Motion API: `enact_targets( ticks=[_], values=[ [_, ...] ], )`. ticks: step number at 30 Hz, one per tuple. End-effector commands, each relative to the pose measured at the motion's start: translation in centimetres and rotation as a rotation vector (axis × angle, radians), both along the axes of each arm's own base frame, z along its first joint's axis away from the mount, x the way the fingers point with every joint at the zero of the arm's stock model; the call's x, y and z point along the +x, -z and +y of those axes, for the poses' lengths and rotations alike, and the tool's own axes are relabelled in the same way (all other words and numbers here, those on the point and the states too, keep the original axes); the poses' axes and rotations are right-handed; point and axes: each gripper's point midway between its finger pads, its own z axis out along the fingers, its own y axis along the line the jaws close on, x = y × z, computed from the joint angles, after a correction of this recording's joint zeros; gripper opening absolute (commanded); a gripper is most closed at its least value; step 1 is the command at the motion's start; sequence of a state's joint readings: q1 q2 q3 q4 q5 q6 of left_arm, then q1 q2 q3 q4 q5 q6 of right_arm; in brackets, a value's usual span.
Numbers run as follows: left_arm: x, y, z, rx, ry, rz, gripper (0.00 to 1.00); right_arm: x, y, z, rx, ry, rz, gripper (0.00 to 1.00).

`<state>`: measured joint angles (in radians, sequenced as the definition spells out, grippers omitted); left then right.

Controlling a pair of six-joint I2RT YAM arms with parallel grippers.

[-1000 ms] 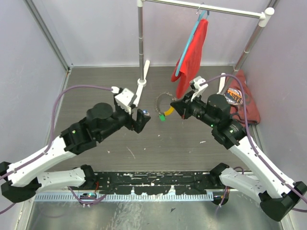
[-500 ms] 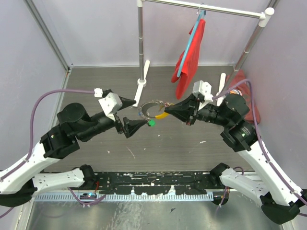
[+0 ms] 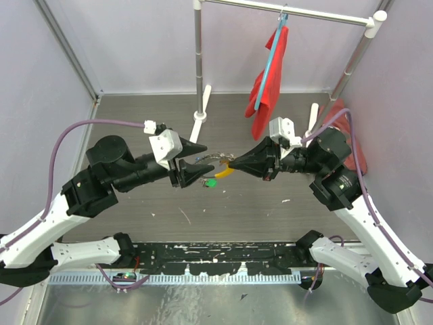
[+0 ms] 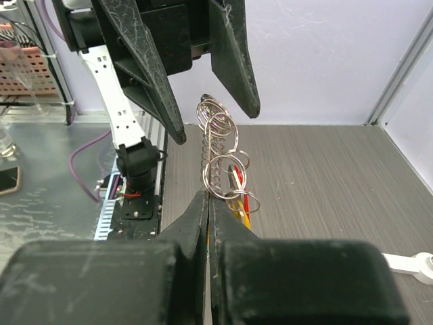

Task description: Put the keys on the keyring

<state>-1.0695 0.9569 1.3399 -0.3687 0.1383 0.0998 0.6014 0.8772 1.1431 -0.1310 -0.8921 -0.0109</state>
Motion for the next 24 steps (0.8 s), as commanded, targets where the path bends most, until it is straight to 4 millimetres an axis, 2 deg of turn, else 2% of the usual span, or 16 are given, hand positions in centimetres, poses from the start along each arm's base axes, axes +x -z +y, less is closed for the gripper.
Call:
enact_targets(
  ticks=[1,3,8,14,15,17,18,20,24],
  values=[
    [-2.1,-0.9,-0.2,0.002,0.114,-0.033,0.54,-1.8,-3.5,-0.6,0.061,-0.045,-0.113,0.01],
    [-2.3,-0.6,-0.3,0.014,0.128,-0.026,0.46,-2.0,-3.7,-0.7,0.065,-0.045,-0.118,0.01],
    [-2.3,0.2,-0.1,0.043,0.128,-0.015,0.40,-2.4,-4.0,-0.9,0.070,-0.050,-0.128,0.01],
    [-2.4,0.3,-0.1,0.055,0.134,-0.008,0.20,-2.6,-4.5,-1.0,0.078,-0.054,-0.129,0.01],
    [-2.4,0.4,-0.1,0.057,0.132,-0.008,0.20,-2.6,-4.6,-1.1,0.081,-0.050,-0.129,0.01],
    [-2.4,0.5,-0.1,0.065,0.129,-0.004,0.22,-2.6,-4.7,-1.1,0.088,-0.046,-0.128,0.01],
    [-2.4,0.6,-0.1,0.067,0.129,-0.002,0.26,-2.7,-4.8,-1.1,0.093,-0.048,-0.128,0.01],
    [-2.4,0.9,-0.1,0.076,0.130,0.004,0.44,-2.9,-4.8,-1.1,0.096,-0.060,-0.129,0.01],
    [-2.3,1.1,-0.1,0.078,0.126,0.010,0.47,-3.3,-4.7,-1.1,0.089,-0.090,-0.128,0.01]
  ],
)
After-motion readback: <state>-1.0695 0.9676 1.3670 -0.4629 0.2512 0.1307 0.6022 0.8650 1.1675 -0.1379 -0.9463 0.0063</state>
